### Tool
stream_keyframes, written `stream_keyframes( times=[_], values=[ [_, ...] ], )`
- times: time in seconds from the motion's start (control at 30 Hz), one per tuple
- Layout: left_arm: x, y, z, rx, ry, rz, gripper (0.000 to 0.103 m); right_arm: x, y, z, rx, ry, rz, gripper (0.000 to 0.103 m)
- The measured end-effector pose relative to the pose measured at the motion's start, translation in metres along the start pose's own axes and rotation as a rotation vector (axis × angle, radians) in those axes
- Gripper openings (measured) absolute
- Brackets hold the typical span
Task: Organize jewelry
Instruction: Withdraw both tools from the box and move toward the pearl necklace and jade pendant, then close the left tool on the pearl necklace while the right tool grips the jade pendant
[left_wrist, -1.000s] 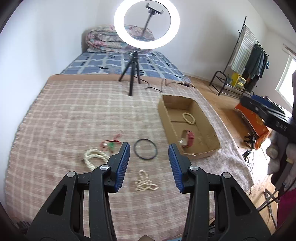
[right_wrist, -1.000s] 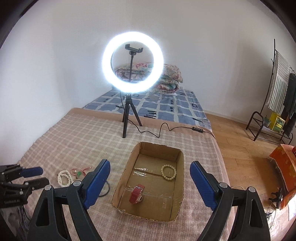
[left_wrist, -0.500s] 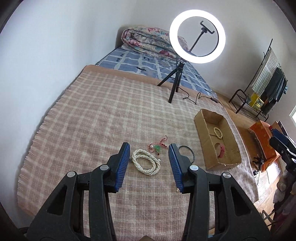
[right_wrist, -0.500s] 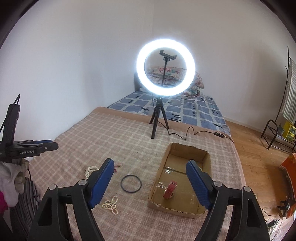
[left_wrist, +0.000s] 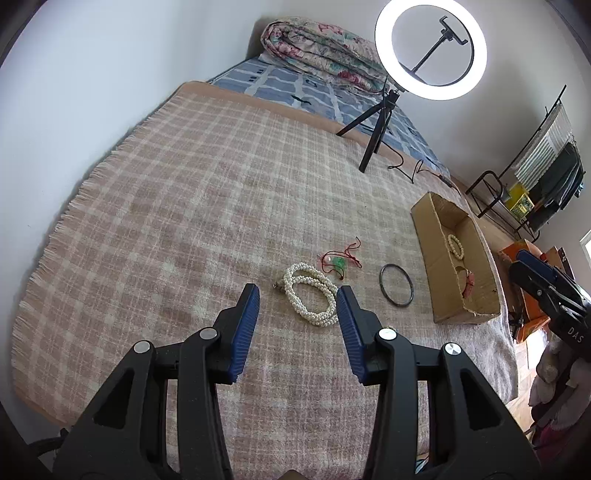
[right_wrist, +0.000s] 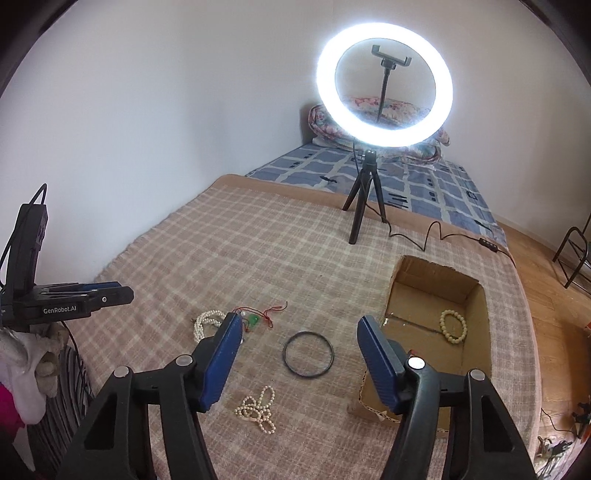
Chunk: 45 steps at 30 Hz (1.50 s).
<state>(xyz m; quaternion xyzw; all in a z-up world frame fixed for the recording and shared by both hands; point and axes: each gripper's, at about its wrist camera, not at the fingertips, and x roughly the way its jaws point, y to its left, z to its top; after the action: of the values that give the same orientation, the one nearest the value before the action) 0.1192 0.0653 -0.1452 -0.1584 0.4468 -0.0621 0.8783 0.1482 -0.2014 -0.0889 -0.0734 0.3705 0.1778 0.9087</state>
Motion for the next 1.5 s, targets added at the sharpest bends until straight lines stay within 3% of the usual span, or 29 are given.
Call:
stream_keyframes(
  times=[0.47, 0.57, 0.8, 1.17, 1.5],
  values=[
    [0.059, 0.006, -0.010, -0.068, 0.114, -0.017, 0.044, 0.076, 0.001, 0.002, 0.068, 0.129, 0.103, 0.052],
    [0.069, 0.006, -0.011, -0.073, 0.129, -0.018, 0.044, 0.100, 0.006, 0.004, 0.080, 0.176, 0.135, 0.043],
    [0.087, 0.006, -0.011, -0.081, 0.154, -0.023, 0.044, 0.151, 0.022, 0.000, 0.069, 0.277, 0.181, 0.039],
    [0.109, 0.010, -0.014, -0.085, 0.184, -0.030, 0.044, 0.207, 0.046, -0.005, 0.009, 0.408, 0.196, 0.031],
    [0.121, 0.015, -0.015, -0.096, 0.199, -0.035, 0.044, 0.227, 0.058, -0.005, -0.043, 0.443, 0.154, 0.028]
  ],
)
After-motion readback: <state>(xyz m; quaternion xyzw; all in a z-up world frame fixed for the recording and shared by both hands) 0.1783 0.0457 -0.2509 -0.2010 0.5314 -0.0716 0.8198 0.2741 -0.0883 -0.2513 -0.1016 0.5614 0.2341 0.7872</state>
